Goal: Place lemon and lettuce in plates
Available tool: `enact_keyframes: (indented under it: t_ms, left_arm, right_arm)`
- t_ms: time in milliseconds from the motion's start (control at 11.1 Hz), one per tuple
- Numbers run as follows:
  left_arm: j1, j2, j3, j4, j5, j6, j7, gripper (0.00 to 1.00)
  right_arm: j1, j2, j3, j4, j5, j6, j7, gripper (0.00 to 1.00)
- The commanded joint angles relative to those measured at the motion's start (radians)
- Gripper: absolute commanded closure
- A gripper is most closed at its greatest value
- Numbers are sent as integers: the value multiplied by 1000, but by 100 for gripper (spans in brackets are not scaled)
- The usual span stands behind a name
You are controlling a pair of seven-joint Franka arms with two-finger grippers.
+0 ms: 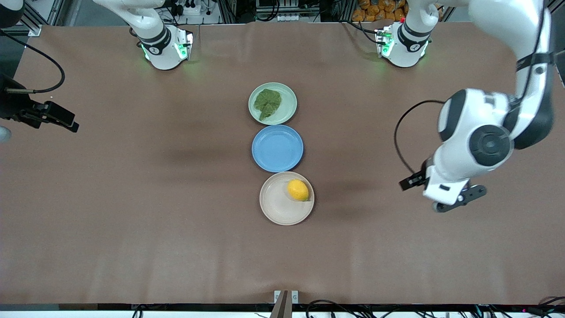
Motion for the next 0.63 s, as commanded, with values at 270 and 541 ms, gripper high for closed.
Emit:
enact_keyframes:
  t_ms: [270, 541]
  left_arm:
    - [196, -314, -135, -205, -26, -144, 257, 0]
    - [174, -408, -74, -178, -142, -145, 255, 0]
  right_arm:
    - [26, -30, -31, -55, 21, 29, -23, 0]
    - [26, -40, -28, -72, 21, 40, -23, 0]
